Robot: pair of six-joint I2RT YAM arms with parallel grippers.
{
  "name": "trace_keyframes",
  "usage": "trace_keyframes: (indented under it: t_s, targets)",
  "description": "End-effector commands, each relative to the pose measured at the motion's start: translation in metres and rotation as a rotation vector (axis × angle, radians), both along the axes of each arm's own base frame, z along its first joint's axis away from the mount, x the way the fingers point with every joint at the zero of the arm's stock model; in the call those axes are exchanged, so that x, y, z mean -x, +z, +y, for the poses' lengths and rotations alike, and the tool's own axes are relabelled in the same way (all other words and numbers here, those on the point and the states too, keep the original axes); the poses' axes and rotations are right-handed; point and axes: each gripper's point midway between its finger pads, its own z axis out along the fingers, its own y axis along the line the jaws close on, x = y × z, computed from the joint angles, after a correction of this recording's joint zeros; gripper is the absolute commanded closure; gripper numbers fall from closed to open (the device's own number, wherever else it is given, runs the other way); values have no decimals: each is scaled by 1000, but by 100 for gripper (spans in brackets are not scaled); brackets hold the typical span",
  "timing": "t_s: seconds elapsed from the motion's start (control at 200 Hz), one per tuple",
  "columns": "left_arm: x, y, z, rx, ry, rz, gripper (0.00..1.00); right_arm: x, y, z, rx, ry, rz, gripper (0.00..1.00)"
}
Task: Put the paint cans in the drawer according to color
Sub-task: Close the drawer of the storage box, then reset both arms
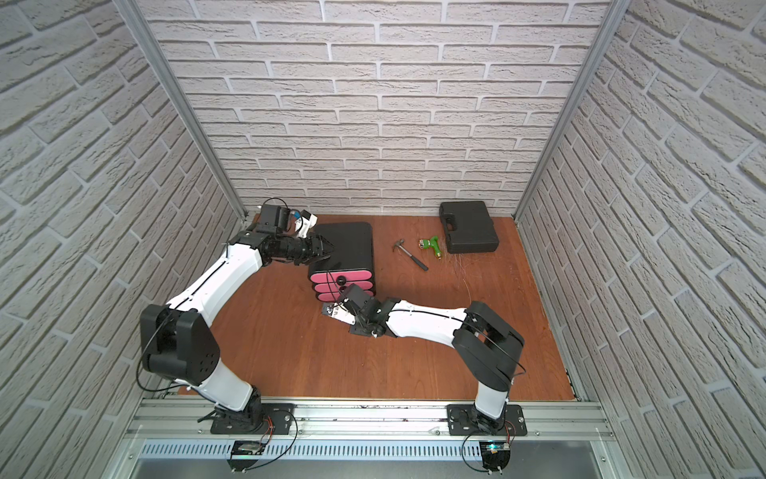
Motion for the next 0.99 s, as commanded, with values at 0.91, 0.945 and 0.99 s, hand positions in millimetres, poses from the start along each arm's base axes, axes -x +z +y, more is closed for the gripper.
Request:
trace_keyframes:
  t_s: [0.91,0.945,0.99]
  targets:
    - [20,38,162,-681,414,-487,1,-91,136,-204,-369,-984,-393,1]
    - [21,27,171,-750,419,-504,1,-98,127,-217,-364,-1023,-398,1]
    - [22,7,186,-839,425,-494,1,-106,114,-232,-372,-1066,-393,1]
